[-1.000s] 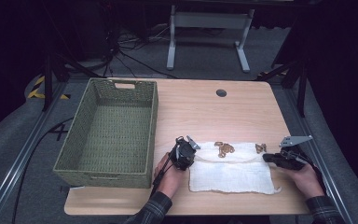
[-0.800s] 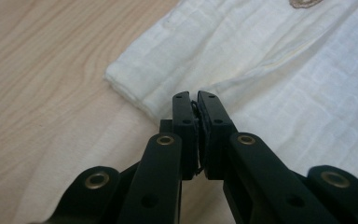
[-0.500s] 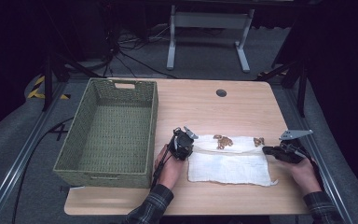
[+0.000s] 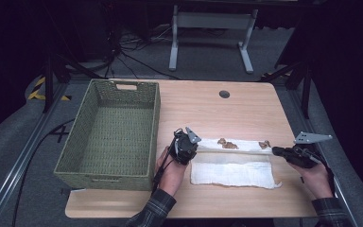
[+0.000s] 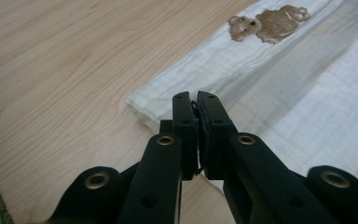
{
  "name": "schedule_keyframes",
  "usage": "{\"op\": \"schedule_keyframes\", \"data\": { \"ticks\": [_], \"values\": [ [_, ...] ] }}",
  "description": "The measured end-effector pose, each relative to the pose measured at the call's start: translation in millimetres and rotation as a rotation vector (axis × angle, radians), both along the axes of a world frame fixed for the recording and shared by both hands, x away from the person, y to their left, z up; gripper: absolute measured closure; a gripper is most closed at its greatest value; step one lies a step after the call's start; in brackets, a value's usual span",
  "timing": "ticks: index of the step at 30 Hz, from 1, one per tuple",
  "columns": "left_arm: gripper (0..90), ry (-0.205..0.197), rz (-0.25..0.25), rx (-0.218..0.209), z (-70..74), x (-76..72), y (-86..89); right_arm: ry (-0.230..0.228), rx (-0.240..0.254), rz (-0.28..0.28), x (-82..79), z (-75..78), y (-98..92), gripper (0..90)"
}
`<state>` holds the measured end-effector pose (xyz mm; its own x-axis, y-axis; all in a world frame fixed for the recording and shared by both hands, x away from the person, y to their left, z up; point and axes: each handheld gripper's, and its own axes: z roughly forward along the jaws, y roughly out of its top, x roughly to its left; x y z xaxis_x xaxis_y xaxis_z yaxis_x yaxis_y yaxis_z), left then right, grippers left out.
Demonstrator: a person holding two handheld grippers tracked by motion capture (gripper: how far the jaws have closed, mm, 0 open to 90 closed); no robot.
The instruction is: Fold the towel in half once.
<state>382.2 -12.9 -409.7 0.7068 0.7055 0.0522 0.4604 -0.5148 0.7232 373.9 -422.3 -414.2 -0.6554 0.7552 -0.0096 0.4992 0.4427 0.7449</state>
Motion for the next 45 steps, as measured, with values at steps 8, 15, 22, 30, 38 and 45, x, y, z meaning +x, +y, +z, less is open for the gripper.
{"op": "schedule_keyframes", "data": {
  "ticks": [8,15,22,30,38,45],
  "values": [
    [86.6,-0.016,-0.021,0.002,7.8,-13.5,3.1,-0.021,0.017,0.012,-14.7,5.0,-1.4,87.8],
    [86.6,-0.007,-0.041,-0.012,8.2,-25.8,7.8,-0.027,0.014,0.023,-26.0,7.2,-0.5,87.7],
    [86.6,0.004,-0.061,-0.01,5.9,-38.8,11.7,-0.032,0.027,0.033,-39.3,6.7,0.0,87.7],
    [86.6,0.024,-0.072,-0.007,-0.5,-46.1,15.9,-0.014,0.025,0.058,-51.4,2.1,2.6,87.6],
    [86.6,0.065,-0.087,0.001,-8.8,-51.3,16.5,0.01,0.018,0.071,-59.7,-3.8,3.3,87.6],
    [86.3,0.1,-0.103,0.002,-19.6,-53.9,15.2,0.053,0.006,0.081,-60.5,-13.5,3.9,87.4]
  ]
}}
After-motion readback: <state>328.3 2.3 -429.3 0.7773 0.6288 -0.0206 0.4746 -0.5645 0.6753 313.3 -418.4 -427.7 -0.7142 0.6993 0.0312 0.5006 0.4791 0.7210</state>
